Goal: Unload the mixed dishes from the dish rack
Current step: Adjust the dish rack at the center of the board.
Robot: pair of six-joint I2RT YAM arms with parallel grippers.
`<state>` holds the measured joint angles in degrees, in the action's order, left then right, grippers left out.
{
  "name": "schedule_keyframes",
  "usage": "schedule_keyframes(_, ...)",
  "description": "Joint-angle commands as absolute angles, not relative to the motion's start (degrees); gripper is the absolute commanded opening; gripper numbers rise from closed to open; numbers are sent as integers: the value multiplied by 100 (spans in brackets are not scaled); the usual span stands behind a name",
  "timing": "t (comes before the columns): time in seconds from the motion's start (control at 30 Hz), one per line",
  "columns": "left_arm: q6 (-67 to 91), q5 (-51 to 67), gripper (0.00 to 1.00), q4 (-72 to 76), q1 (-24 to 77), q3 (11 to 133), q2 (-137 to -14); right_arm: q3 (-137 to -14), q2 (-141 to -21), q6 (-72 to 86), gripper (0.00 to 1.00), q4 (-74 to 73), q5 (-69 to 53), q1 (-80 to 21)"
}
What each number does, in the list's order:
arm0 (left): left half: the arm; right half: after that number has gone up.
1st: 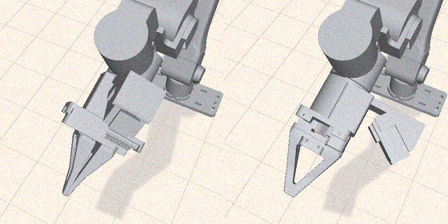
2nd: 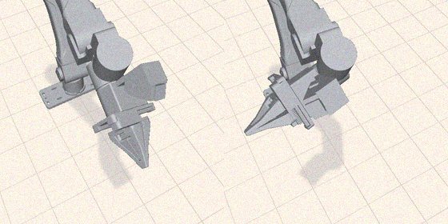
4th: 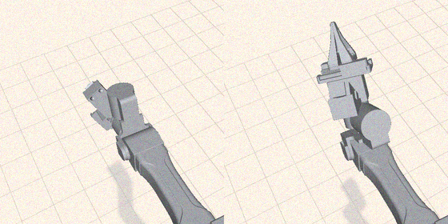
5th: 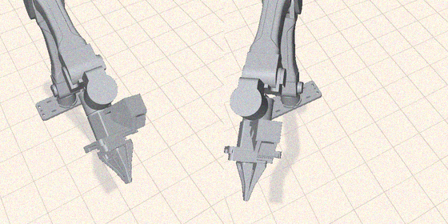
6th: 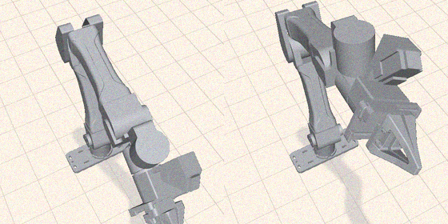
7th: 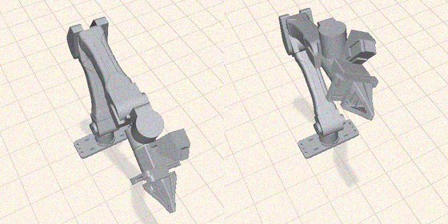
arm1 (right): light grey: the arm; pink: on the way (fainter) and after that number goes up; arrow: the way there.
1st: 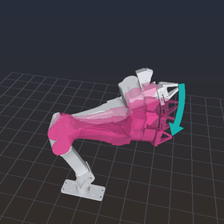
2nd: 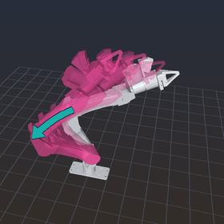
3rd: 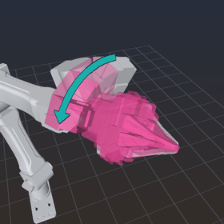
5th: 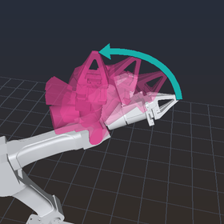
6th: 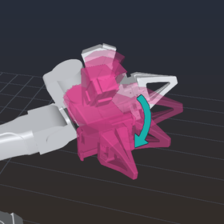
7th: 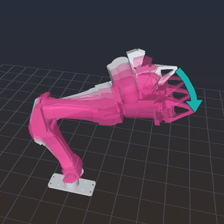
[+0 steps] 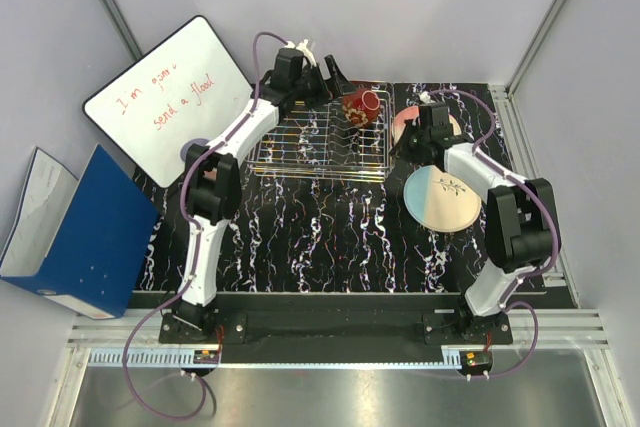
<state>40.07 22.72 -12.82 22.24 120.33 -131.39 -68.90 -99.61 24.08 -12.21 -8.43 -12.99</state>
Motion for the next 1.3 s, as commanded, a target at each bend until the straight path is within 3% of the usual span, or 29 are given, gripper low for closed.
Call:
schedule_keyframes(0.0,3902,2434,99,-1046,2206,11892,-12841,-6566,-9598,2400,0,-1731,-1028,-1450)
schedule_keyframes(0.77,3586,2452,99,-1503,2619,11821,-12823,-5704,-8394,2179,0,-2548,-659,-1828)
schedule_keyframes(0.8,3586,2452,99,-1546,2628,11847,-12858,-5713,-8385,2206,17,-2566,-616,-1819)
schedule_keyframes(0.87,3586,2452,99,-1565,2628,11874,-12937,-5713,-8341,2276,32,-2566,-572,-1819)
schedule_keyframes(0.9,3586,2452,99,-1608,2637,11874,-12964,-5704,-8280,2294,44,-2575,-519,-1819)
schedule_keyframes(1.0,3586,2444,99,-1635,2637,11883,-13060,-5748,-8209,2355,58,-2549,-483,-1819)
schedule_keyframes(1.27,3498,2189,99,-1836,2628,12119,-13332,-5959,-7919,2487,61,-2540,-589,-1819)
